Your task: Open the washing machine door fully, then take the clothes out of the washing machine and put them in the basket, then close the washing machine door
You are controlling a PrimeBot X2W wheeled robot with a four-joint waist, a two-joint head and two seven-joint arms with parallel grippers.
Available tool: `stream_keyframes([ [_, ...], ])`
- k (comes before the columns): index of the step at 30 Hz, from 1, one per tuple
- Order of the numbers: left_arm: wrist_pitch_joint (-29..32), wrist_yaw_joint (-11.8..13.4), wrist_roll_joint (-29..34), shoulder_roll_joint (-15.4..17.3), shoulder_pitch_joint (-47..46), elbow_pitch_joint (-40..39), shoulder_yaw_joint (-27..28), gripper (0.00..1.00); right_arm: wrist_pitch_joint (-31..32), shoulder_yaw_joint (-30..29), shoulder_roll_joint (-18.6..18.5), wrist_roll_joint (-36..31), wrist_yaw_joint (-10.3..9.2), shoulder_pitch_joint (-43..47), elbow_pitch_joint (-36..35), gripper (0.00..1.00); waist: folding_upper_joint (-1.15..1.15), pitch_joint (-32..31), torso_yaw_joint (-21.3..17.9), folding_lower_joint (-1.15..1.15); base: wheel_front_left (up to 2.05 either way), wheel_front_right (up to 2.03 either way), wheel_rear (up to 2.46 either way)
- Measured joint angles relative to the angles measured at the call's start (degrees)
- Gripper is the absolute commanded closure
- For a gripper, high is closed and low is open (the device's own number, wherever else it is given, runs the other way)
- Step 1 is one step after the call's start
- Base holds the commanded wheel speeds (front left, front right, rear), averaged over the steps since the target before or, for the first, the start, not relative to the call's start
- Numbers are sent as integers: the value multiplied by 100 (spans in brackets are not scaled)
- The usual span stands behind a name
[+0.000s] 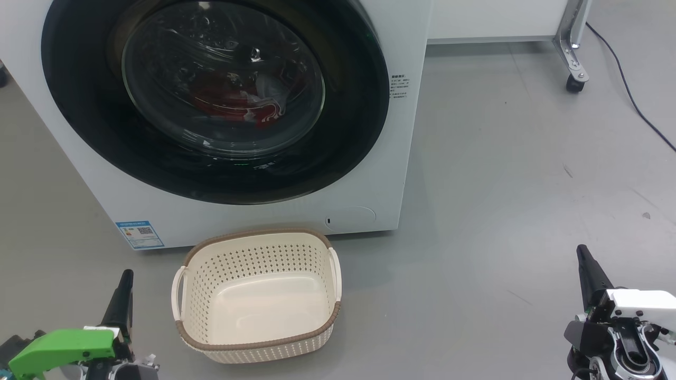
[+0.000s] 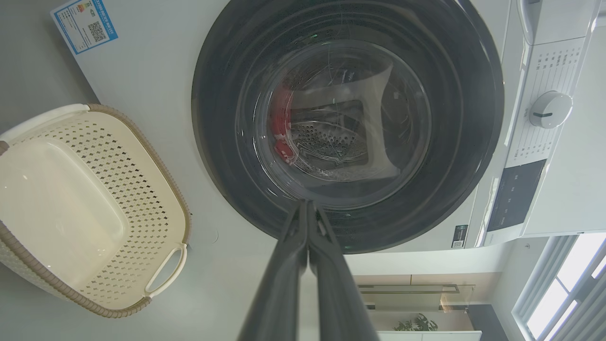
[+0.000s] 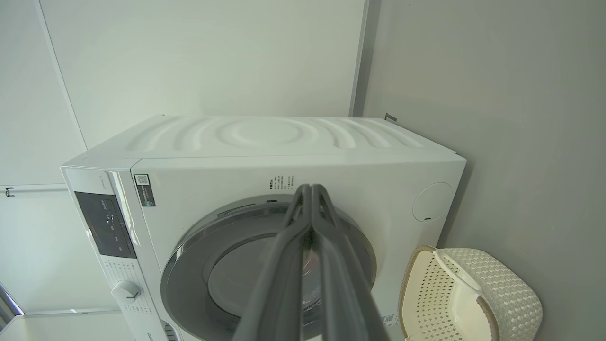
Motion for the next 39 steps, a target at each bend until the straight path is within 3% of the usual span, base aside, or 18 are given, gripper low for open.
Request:
stream_keyframes([
  [14,0,0,13,-2,0,0,2,100,1,-2,3,0,0,0,0,100,0,0,0,0,0,0,0],
  [15,-2,2,9,-5,8,25,-2,0,-1,0,9,1,-2,11,22,0,0,0,0,0,0,0,0],
  [20,-3,8,7,-132,248,261,-35,0,-2,14,156,1,-4,263,259,0,0,0,0,0,0,0,0],
  [39,-277,8,259,-134,202,148,-182,0,-256,109,127,-298,-4,249,168,0,0,17,-8,0,0,0,0],
])
